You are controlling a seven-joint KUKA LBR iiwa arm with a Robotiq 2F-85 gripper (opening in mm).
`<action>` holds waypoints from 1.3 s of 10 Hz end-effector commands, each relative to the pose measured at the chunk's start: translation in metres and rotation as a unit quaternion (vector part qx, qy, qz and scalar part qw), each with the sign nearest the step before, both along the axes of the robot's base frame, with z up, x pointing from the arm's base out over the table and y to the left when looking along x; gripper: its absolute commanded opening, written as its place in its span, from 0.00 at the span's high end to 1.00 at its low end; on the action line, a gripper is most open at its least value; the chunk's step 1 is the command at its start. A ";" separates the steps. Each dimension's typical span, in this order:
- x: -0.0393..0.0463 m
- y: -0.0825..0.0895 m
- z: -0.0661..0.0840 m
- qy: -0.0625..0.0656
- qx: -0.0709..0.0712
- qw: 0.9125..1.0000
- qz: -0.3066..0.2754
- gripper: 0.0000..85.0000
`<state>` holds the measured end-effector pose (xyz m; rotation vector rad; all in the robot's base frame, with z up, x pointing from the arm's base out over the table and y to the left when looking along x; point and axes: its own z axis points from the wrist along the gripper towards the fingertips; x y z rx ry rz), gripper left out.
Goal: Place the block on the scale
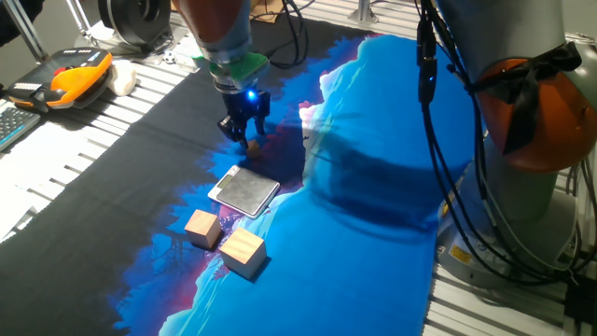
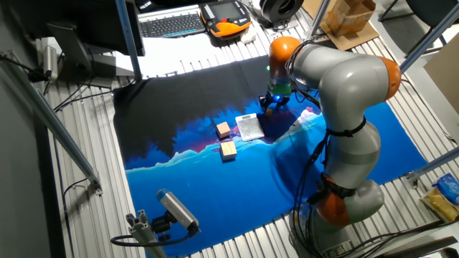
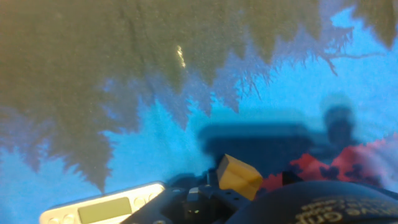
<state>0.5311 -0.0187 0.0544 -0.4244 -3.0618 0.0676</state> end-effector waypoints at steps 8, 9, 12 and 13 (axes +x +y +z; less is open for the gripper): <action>-0.0015 0.003 -0.017 -0.021 -0.005 1.000 -0.013 0.40; -0.0012 0.003 -0.021 -0.025 -0.006 1.000 -0.013 0.60; 0.0005 0.006 -0.020 -0.022 0.003 1.000 0.001 0.80; 0.0020 0.009 -0.017 -0.015 0.009 1.000 0.010 1.00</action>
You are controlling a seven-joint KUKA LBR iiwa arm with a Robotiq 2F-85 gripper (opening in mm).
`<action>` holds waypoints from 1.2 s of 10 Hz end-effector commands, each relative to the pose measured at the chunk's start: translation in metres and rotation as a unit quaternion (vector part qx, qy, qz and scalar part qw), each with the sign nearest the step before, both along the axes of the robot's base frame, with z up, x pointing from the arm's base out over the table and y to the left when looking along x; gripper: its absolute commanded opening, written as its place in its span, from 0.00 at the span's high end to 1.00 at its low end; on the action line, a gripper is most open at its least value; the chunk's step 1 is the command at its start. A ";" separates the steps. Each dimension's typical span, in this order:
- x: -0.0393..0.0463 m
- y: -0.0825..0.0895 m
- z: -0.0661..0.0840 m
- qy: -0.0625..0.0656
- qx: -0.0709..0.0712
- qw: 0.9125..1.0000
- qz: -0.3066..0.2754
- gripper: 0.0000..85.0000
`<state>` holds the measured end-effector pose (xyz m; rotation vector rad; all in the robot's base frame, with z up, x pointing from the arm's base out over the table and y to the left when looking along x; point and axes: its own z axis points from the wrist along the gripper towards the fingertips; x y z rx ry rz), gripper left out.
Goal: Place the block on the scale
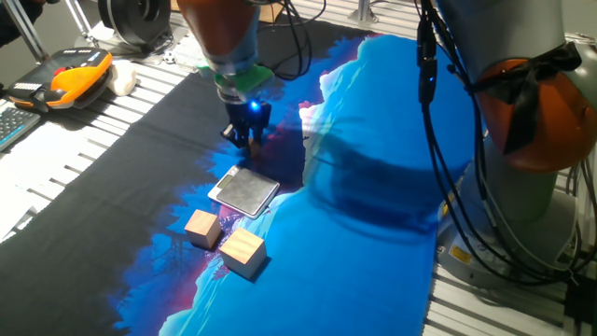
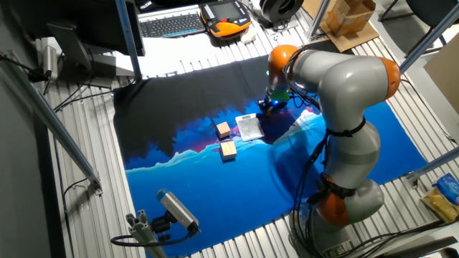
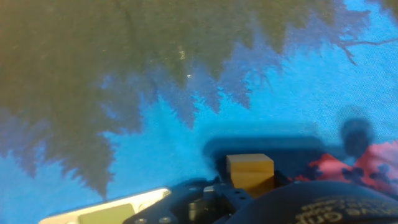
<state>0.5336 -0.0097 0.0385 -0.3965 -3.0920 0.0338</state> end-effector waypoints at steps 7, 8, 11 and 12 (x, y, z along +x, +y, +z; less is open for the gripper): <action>-0.0135 0.043 0.040 0.018 0.009 1.000 -0.015 1.00; -0.0163 0.049 0.038 0.019 0.011 1.000 -0.023 1.00; -0.0252 0.065 0.033 0.020 0.015 0.999 -0.043 1.00; -0.0302 0.073 0.030 0.020 0.016 0.998 -0.053 1.00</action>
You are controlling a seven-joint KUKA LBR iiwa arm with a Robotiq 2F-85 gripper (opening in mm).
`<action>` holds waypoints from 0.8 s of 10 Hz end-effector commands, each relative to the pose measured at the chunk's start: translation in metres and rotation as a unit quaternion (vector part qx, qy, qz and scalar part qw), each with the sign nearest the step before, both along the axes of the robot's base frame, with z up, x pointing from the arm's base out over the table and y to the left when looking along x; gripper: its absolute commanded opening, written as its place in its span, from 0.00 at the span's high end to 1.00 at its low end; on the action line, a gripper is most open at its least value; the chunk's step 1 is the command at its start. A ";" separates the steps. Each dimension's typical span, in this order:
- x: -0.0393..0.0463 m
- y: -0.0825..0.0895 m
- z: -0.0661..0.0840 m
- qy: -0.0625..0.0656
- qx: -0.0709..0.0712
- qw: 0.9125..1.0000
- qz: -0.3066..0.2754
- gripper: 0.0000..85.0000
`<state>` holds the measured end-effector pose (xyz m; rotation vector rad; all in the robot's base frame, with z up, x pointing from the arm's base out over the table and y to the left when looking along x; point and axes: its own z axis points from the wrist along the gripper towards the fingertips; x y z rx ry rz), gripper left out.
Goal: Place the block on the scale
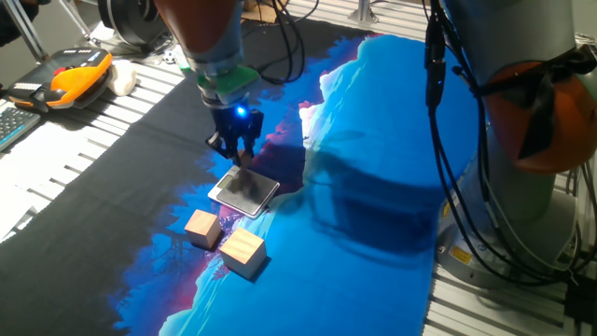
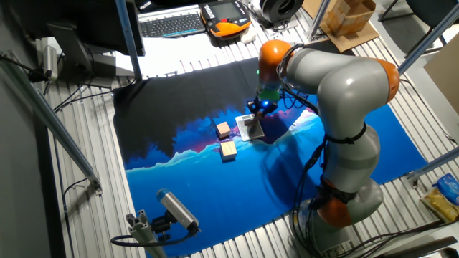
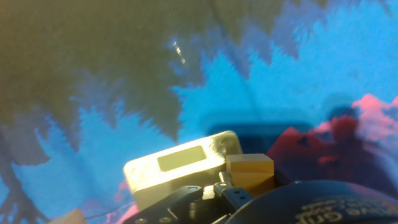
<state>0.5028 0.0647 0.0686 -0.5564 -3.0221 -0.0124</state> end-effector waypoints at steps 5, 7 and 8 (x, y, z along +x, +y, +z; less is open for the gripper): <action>-0.0134 0.017 -0.011 0.004 0.014 0.999 -0.037 1.00; -0.0149 0.019 -0.013 0.008 0.018 0.999 -0.040 1.00; -0.0144 0.018 -0.012 0.009 0.015 0.999 -0.037 1.00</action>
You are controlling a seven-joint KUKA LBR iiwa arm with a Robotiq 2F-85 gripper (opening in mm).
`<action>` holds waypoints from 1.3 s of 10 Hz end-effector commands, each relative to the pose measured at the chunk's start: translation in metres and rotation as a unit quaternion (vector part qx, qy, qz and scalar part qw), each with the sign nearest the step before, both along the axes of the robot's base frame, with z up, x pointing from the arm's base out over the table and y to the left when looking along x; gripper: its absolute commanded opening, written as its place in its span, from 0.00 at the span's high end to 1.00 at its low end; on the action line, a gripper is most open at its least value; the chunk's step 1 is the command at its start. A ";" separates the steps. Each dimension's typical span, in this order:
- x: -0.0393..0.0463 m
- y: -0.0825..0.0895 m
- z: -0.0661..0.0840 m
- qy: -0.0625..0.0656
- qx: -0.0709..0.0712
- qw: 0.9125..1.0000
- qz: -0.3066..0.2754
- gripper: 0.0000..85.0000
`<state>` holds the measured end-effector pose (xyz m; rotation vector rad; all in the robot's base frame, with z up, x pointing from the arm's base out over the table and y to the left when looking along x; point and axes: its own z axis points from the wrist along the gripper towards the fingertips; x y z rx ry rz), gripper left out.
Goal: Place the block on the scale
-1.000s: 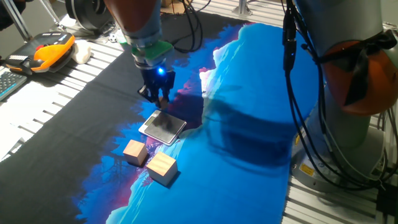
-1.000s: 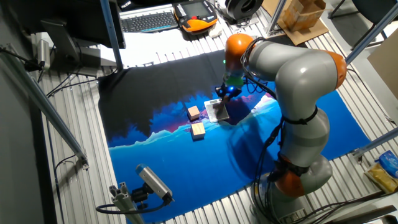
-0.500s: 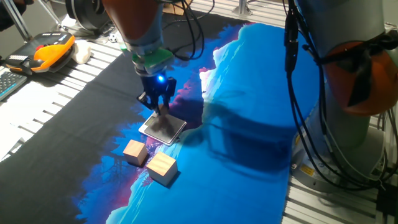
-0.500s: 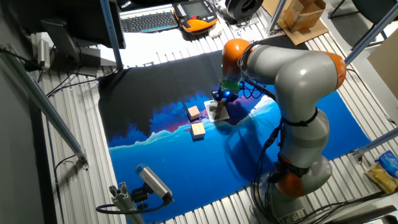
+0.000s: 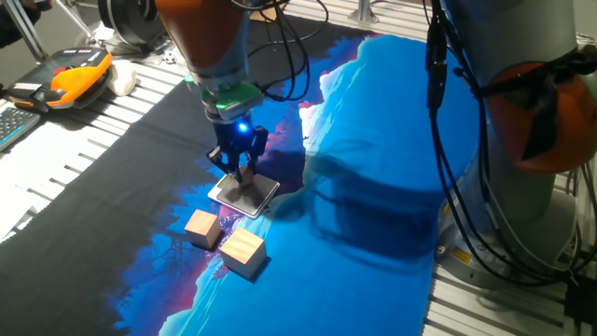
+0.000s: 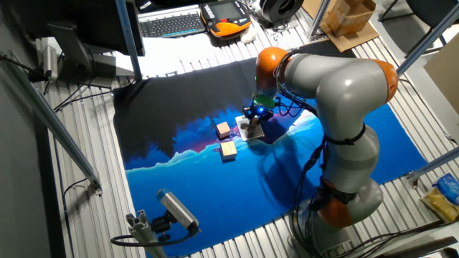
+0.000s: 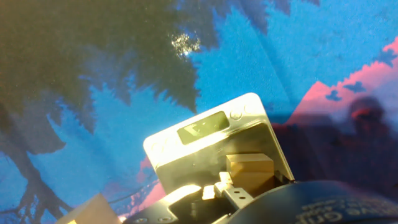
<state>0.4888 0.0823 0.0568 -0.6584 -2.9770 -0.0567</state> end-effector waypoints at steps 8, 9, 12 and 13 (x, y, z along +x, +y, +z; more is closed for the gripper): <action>0.0170 -0.032 0.027 0.010 -0.003 0.998 0.057 1.00; 0.0222 -0.039 0.031 0.009 0.005 0.998 0.061 1.00; 0.0298 -0.056 0.041 0.013 0.029 0.998 0.056 1.00; 0.0284 -0.055 0.042 0.012 0.010 0.998 0.060 1.00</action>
